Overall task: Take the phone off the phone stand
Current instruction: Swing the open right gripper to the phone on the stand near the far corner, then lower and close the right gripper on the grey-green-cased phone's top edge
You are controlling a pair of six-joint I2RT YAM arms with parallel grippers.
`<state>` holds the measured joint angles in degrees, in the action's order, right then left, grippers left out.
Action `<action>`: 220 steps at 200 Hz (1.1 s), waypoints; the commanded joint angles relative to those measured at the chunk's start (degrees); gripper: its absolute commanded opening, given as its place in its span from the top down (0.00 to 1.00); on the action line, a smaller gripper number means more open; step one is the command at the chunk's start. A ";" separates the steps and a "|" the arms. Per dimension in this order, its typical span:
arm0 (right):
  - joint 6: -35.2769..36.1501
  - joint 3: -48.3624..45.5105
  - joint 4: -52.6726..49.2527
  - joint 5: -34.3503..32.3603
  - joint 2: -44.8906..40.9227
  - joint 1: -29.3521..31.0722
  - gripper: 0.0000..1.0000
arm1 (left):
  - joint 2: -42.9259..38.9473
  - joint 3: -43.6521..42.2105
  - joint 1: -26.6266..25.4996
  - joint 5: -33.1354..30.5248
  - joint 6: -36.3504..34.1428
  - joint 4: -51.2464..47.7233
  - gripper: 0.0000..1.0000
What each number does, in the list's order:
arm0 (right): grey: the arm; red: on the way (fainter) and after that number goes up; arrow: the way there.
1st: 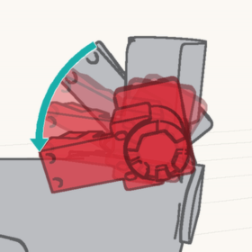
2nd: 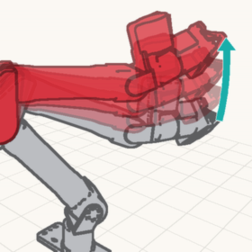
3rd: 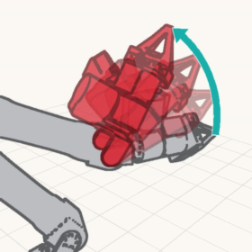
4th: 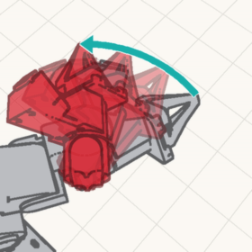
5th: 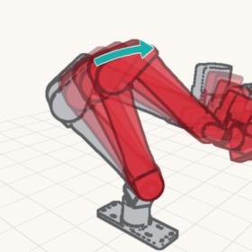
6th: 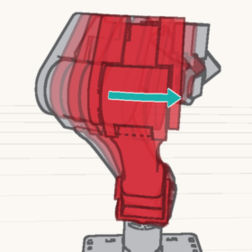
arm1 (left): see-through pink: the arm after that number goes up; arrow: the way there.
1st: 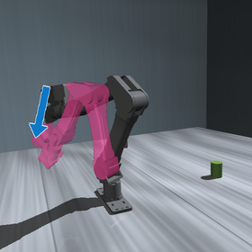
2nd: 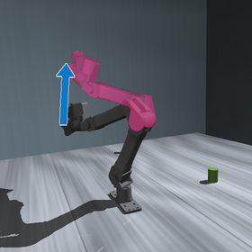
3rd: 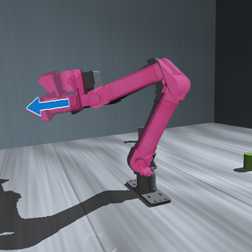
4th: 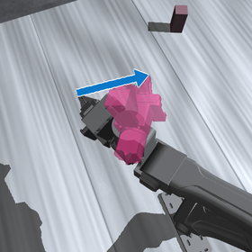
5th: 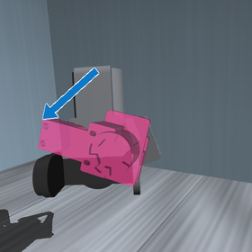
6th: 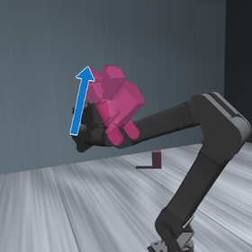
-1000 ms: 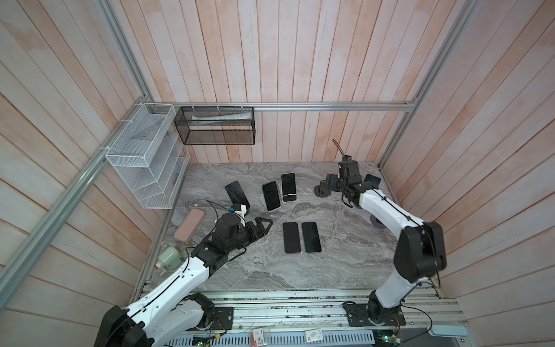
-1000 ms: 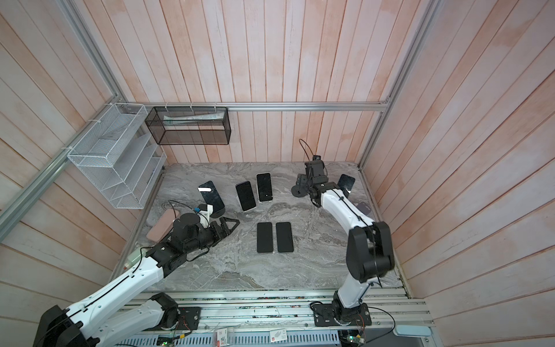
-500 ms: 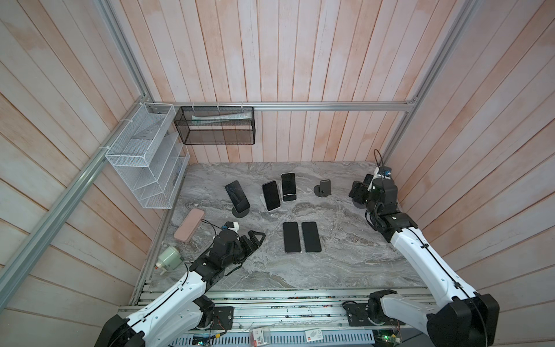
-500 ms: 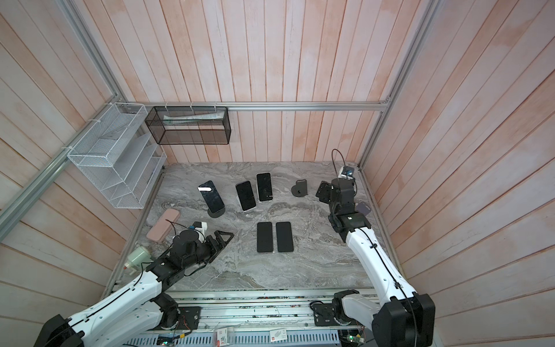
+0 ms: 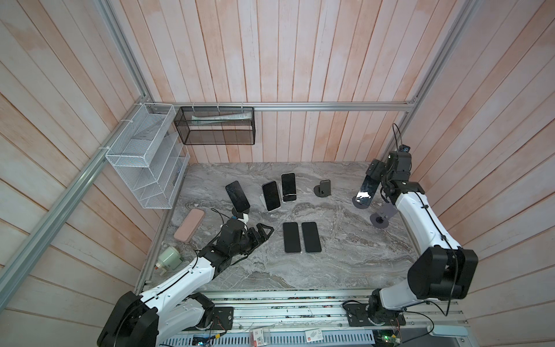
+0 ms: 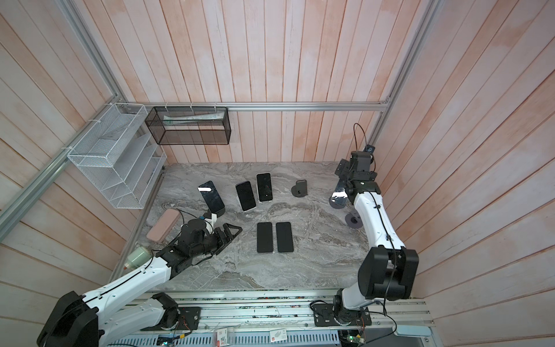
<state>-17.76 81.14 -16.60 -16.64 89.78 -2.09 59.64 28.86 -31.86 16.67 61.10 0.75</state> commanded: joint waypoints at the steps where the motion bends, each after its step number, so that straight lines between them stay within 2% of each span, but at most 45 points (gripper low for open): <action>1: 0.49 4.41 -5.05 0.96 3.50 -0.35 0.02 | -2.65 -0.79 -0.25 -1.15 -1.81 -0.40 0.03; 25: 0.06 7.73 -6.57 2.57 7.62 -1.20 0.02 | -3.72 -1.05 -0.31 -0.61 -2.52 -0.95 0.03; 51: 0.98 9.82 -7.30 0.83 11.08 -1.48 0.02 | -4.43 -1.00 -0.23 -0.50 -2.83 -1.52 0.03; 99: 1.26 12.89 -8.08 3.86 16.57 -3.23 0.03 | -4.34 -1.79 -0.30 -0.39 -2.39 -0.16 0.03; 143: 1.72 11.59 -5.33 4.11 17.95 -3.32 0.02 | -2.76 -1.79 -0.24 0.62 -1.95 1.14 0.03; 220: 2.90 14.30 -6.53 6.78 23.21 -3.60 0.02 | -0.57 -0.82 -0.31 0.65 -1.88 1.25 0.03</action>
<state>-15.77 94.06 -22.41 -10.72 111.77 -5.30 58.74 28.03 -31.94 17.12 59.59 0.95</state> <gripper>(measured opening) 0.976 0.970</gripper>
